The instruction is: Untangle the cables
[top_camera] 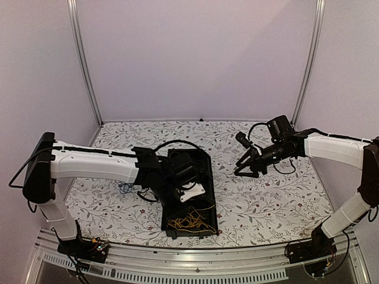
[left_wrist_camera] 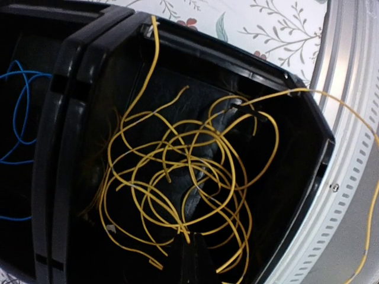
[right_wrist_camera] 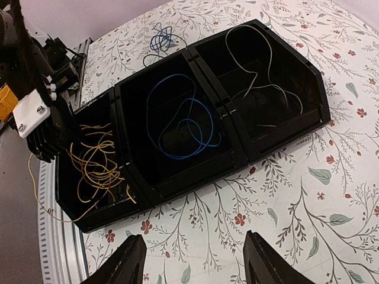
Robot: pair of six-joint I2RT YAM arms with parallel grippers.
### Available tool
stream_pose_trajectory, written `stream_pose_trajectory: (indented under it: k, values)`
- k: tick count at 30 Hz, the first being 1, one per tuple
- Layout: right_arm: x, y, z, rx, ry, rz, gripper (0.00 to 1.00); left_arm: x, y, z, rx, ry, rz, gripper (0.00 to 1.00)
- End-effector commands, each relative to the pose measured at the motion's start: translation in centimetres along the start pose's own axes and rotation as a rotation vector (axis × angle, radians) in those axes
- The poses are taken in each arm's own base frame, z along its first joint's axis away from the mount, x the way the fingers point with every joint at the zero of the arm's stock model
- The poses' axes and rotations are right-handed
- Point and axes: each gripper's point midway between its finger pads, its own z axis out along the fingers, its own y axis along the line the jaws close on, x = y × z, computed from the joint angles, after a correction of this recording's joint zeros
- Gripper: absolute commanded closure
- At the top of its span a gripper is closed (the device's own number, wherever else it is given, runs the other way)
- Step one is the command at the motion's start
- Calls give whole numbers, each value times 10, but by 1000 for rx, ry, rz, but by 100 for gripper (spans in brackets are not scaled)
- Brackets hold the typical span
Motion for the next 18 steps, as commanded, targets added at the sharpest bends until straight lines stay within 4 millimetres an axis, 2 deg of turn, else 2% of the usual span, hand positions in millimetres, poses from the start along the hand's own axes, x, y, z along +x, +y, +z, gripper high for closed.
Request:
stream_pose_trajectory:
  k: [1,5,7,10,14,18]
  values:
    - [1,7,1,-41,-10,3,40,-19,11,-4,-68,-31,33,100]
    - [0,12,1,-76,-16,9,41,-20,32,8,-152,3,18,100]
    - [-1,27,-1,-147,-27,5,45,-21,34,11,-156,14,42,100]
    - [2,59,-3,-245,-21,-68,50,-20,32,15,-134,18,46,100]
    - [14,110,9,-333,53,-251,52,-16,27,20,-82,16,40,100]
    - [23,159,21,-477,120,-349,49,-21,28,11,-69,-41,15,100]
